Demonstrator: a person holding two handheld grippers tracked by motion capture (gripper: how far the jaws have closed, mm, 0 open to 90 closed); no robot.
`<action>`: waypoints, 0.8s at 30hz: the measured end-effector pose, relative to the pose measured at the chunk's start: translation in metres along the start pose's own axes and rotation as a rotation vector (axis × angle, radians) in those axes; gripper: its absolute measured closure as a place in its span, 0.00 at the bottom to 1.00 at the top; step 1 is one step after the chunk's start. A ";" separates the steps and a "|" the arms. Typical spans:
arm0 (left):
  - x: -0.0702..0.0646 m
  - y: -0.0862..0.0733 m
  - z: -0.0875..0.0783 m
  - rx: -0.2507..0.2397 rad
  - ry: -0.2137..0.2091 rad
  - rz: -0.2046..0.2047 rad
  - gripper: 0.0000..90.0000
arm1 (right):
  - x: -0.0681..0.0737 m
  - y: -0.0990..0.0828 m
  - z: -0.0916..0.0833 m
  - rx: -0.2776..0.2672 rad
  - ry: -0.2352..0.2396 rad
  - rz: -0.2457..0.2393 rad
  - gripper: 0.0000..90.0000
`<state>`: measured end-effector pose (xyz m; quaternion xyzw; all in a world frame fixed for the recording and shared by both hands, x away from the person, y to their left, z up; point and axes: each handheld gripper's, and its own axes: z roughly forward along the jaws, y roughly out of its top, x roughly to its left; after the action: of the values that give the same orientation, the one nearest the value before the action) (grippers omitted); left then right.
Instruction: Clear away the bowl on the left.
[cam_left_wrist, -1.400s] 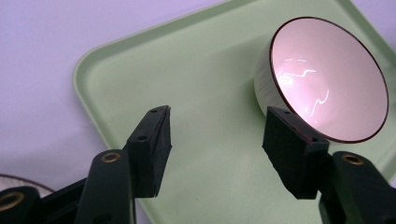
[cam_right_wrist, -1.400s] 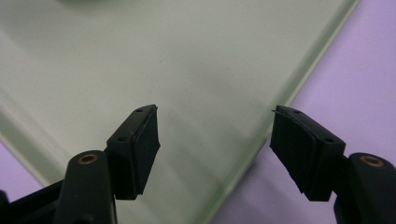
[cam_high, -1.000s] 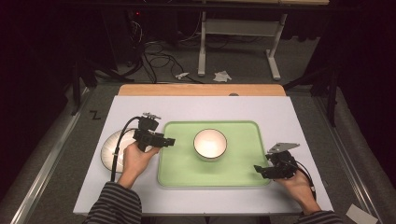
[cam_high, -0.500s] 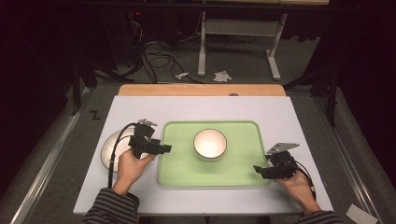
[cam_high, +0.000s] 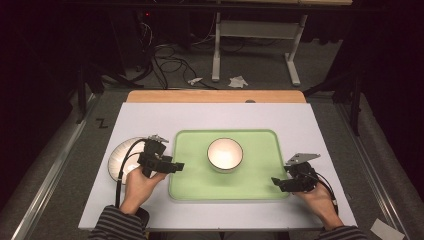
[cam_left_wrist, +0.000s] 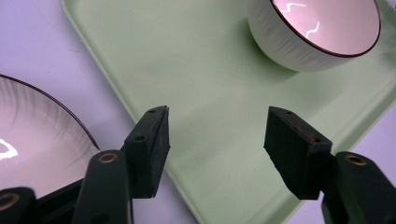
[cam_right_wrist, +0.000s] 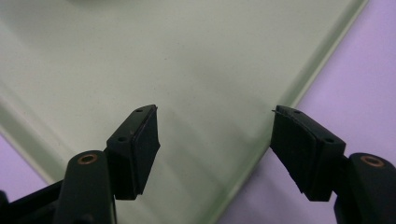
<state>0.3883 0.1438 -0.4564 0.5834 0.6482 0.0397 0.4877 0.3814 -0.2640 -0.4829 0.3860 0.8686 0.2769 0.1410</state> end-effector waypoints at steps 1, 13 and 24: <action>0.000 -0.001 0.000 -0.002 -0.002 0.003 0.45 | 0.000 0.000 0.000 -0.001 0.000 0.002 0.38; -0.001 -0.016 0.004 0.025 0.031 0.069 0.45 | 0.001 -0.001 -0.001 -0.009 0.000 0.000 0.38; 0.002 -0.022 0.009 0.039 0.058 0.080 0.44 | 0.002 -0.001 0.000 -0.003 0.001 -0.003 0.38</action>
<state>0.3794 0.1336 -0.4758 0.6169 0.6387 0.0635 0.4555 0.3794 -0.2627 -0.4831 0.3844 0.8687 0.2784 0.1416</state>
